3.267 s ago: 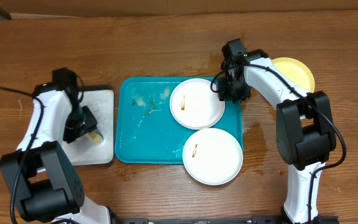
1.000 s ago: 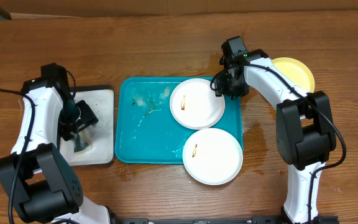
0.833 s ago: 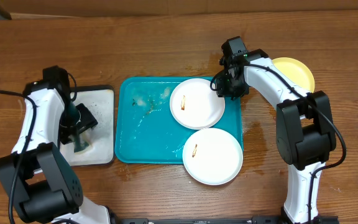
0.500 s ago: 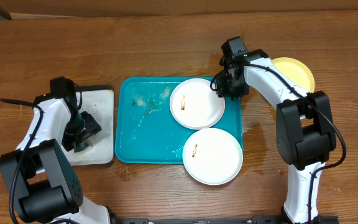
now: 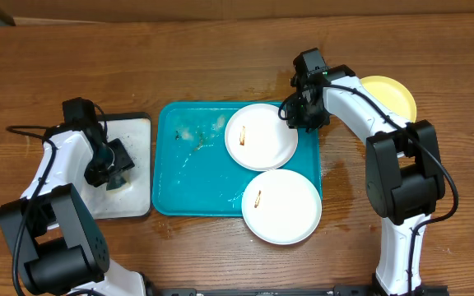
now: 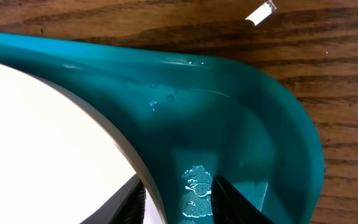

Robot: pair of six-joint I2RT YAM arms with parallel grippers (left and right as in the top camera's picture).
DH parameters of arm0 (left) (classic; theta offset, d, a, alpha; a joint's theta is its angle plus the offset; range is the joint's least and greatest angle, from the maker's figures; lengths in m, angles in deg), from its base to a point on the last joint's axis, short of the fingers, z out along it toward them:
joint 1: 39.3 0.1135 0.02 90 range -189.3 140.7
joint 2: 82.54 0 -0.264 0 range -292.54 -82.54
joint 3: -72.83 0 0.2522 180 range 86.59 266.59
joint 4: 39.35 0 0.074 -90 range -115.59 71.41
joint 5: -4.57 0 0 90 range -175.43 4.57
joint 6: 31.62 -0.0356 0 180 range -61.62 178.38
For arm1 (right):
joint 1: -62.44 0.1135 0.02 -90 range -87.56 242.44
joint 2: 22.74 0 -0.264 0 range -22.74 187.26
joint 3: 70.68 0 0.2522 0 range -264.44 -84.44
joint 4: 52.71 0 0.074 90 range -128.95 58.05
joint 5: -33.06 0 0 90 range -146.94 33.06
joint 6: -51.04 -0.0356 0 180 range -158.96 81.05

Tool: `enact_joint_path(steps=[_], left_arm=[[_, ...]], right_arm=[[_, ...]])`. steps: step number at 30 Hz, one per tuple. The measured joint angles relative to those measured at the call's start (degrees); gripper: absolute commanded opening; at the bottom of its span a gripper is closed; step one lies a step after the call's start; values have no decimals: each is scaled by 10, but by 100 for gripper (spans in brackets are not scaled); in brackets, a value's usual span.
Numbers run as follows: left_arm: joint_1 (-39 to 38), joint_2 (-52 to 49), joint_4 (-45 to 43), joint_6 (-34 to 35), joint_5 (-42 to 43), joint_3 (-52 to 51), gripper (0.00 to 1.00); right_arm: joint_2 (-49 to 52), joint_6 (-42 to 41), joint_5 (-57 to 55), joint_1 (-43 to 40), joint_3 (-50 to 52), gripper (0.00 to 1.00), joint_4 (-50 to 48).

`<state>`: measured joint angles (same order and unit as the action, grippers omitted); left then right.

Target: Clean dirty plates on tray and stack at the side

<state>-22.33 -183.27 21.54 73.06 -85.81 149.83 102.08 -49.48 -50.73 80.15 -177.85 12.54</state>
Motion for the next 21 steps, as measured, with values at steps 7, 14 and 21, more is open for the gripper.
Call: enact_joint_path(steps=[7,14,21], left_arm=[[0,0,4,-16,9,2,65],[0,0,15,-16,13,9,64],[0,0,57,-16,13,48,64]], right_arm=[[0,0,0,0,0,40,0],[0,0,0,0,1,40,-1],[-5,1,2,0,24,25,-28]])
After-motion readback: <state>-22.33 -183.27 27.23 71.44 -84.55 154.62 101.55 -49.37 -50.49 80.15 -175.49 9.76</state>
